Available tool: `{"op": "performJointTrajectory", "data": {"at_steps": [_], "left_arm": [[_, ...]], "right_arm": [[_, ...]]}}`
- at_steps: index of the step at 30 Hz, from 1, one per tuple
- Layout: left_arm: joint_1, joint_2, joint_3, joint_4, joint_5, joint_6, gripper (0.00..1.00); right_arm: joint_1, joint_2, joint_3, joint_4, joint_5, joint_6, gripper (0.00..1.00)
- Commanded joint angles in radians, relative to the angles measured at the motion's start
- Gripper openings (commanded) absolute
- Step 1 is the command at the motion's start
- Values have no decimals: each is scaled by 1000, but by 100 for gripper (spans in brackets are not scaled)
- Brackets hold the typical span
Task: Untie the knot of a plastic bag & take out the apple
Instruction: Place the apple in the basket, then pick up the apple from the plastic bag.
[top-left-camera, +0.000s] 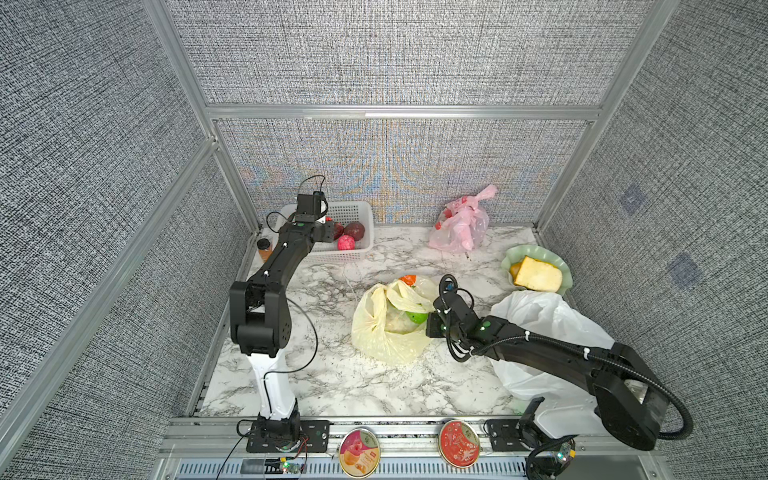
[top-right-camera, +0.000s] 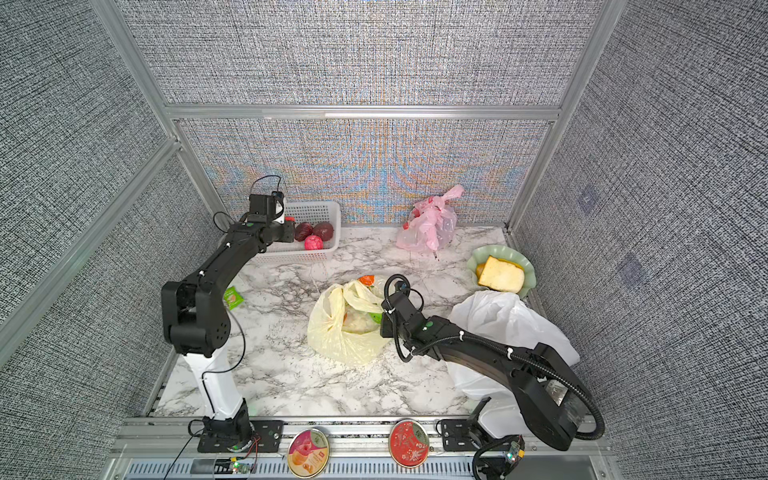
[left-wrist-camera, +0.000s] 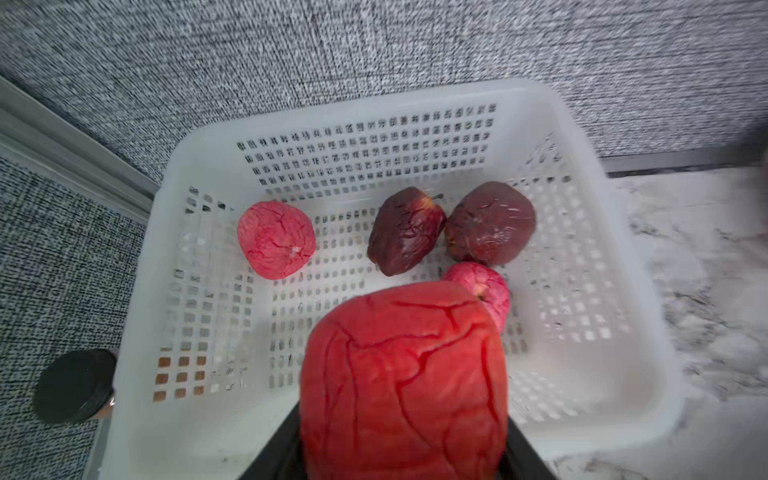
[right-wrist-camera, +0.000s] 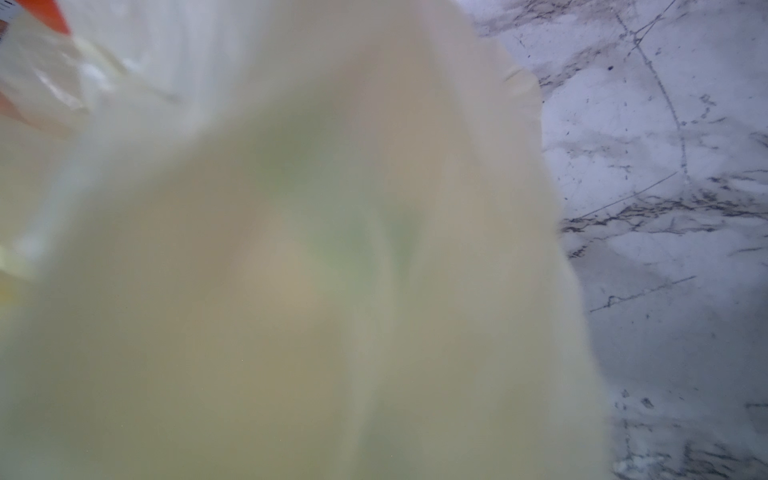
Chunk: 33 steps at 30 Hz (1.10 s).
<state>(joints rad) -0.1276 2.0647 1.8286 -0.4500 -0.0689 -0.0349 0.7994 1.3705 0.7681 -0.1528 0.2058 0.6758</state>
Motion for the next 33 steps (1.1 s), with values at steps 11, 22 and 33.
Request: {"op": "performJointTrajectory", "data": {"at_steps": [11,22,33], "left_arm": [[31,43,157,-157,30,3,68],[25,-328,-117,-135,319,-15,59],[-223,-884,-768,144,442,-100,50]], "right_arm": [[3,4,-3,-2,-5,23,0],[4,15,11,-3,-28,15,0],[7,25,24,-9,-41,17,0]]}}
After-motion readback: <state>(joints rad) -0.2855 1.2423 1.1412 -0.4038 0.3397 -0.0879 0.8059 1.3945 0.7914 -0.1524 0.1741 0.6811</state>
